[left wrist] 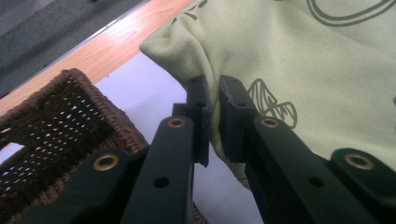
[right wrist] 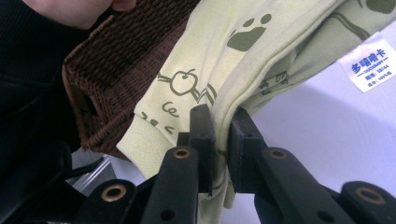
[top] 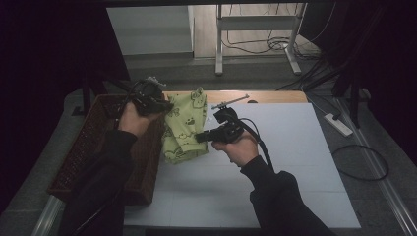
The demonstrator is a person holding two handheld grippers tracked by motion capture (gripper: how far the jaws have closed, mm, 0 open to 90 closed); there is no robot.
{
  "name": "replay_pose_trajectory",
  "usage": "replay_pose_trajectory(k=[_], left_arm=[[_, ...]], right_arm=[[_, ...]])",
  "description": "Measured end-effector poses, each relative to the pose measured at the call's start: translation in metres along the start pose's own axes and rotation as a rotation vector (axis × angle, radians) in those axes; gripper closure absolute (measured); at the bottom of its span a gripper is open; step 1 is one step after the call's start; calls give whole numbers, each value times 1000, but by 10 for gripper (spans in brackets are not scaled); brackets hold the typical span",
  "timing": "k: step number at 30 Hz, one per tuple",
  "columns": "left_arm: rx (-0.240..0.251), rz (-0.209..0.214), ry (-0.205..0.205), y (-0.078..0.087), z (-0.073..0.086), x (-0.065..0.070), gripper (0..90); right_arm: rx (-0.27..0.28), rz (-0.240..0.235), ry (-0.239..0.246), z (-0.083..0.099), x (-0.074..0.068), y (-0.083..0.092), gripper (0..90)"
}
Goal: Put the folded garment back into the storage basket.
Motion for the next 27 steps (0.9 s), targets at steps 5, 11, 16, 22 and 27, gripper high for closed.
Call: replay_pose_trajectory(k=[5,11,16,22,27], left_arm=[[-10,-11,-1,2,-1,-6,826],[-19,-17,2,3,-2,-11,827],[-24,-32,-4,7,-6,-16,826],[-30,-45,0,12,-8,-22,827],[-37,-62,2,17,-6,-28,827]], right_arm=[[6,-12,-14,-7,-3,-3,814],[11,-19,-18,-15,-10,-7,816],[15,-19,-19,-19,-11,-9,816],[22,-26,-31,-24,-13,-12,816],[27,-34,-37,-27,-16,-18,816]])
Point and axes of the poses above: each handheld gripper's, and its own axes: y roughly backward along the jaws, z roughly out of its underside, x roughly to its right, the point moved 10 cm from there along -y, roughly forward along the jaws, and after that the axes turned 8 degrees about x, right-handed, at the moved point
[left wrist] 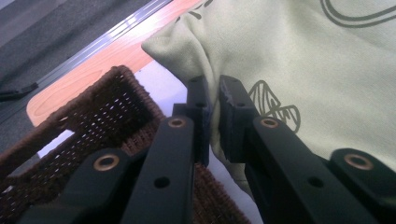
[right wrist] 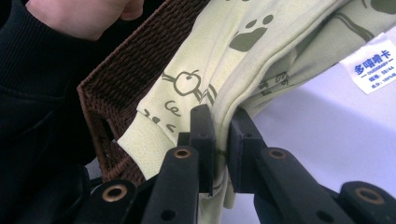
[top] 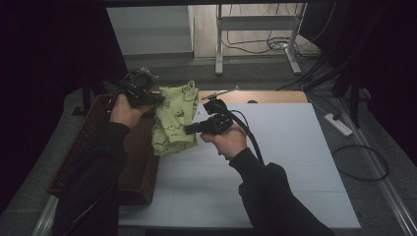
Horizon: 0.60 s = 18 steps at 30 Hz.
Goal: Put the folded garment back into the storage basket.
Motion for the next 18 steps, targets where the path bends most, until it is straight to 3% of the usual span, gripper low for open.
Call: replay_pose_trajectory(k=[12,18], left_arm=[[-8,-39,16,16,6,-20,827],[-22,-61,23,23,17,-31,827]], right_arm=[[8,-14,6,-9,-15,-19,816],[2,-14,17,-9,-22,-33,816]])
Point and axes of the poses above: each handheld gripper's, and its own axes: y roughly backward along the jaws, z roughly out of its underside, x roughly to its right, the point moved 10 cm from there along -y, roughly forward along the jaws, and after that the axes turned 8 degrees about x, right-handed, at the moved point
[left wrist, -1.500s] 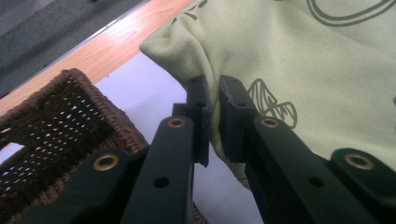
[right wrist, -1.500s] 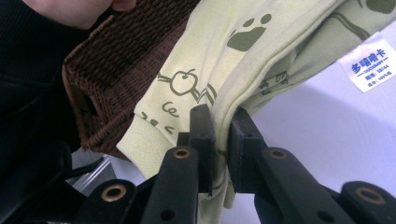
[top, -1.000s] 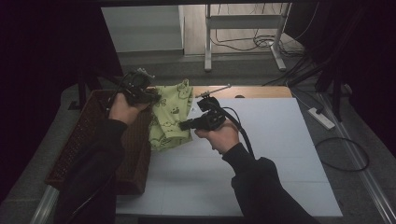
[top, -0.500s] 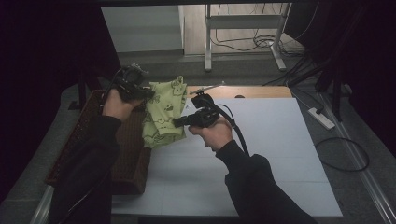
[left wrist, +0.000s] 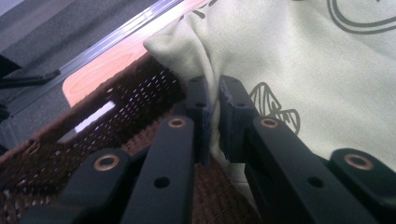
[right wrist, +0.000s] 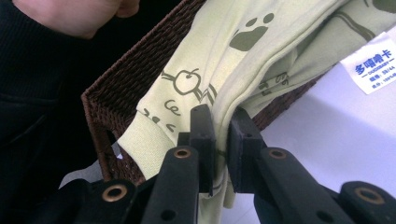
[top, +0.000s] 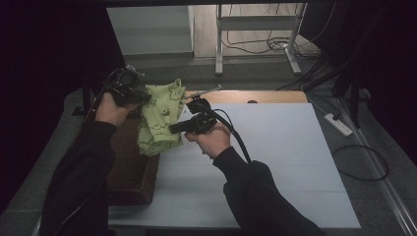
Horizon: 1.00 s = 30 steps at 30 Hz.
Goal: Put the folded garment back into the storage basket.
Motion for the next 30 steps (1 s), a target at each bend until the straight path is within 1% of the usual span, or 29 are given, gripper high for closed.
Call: replay_pose_trajectory(k=[6,16,21,30], left_arm=[[-4,-12,24,3,12,-12,827],[-26,-43,31,8,30,-29,827],[-30,-58,26,10,39,-37,827],[-29,-80,39,16,54,-51,826]], right_arm=[[-4,-1,2,1,-7,-17,816],[-12,2,12,3,-18,-42,816],[-20,5,23,6,-22,-53,816],[-37,13,35,9,-30,-73,817]])
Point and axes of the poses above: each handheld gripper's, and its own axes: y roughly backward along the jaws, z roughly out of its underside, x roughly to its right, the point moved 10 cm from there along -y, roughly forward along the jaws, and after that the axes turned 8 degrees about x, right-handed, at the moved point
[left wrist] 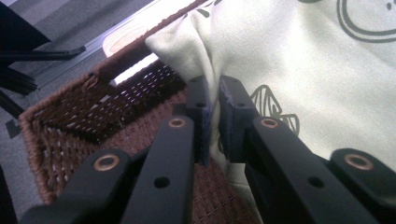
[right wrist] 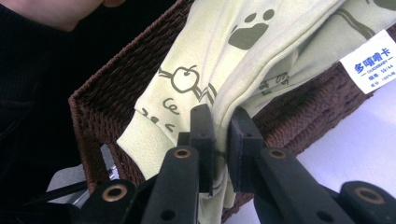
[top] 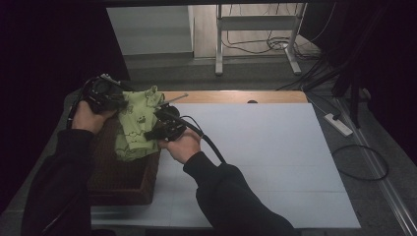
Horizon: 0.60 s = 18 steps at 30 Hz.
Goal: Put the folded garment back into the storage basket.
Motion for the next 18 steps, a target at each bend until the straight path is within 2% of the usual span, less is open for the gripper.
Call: replay_pose_trajectory(k=[11,18], left_arm=[[-2,-25,18,4,19,-17,826],[-24,-39,21,4,31,-25,826]], right_arm=[[-16,-4,14,4,-13,-25,816],[-34,8,24,8,-18,-41,816]])
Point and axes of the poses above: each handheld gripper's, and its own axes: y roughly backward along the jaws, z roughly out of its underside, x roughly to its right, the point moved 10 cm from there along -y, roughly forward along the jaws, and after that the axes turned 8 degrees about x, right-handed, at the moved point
